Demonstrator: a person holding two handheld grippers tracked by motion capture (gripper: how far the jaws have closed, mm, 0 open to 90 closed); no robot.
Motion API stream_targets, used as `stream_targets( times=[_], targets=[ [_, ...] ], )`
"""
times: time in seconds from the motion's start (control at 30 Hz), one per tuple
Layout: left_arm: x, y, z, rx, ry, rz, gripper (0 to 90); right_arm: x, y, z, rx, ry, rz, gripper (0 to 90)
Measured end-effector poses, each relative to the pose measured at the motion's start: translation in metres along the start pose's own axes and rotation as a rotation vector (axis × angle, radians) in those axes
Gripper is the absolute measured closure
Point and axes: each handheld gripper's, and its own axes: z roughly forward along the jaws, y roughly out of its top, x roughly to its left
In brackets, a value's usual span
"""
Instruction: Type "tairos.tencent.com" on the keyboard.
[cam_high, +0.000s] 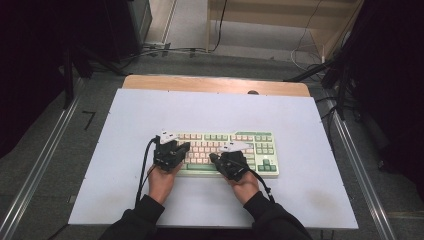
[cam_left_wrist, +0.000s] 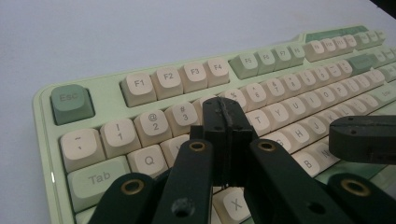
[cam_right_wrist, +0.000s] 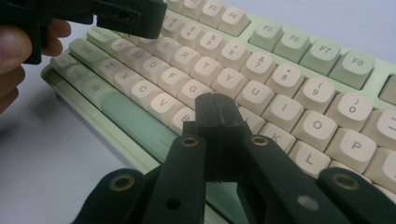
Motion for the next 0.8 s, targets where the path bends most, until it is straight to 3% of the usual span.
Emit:
stream_targets(
  times=[0.8],
  targets=[
    [0.0011,0.0002,-0.0015,-0.001,0.000,-0.001,90.0,0.0009,-0.0011,0.0049,0.016,-0.012,-0.007,87.7]
  ],
)
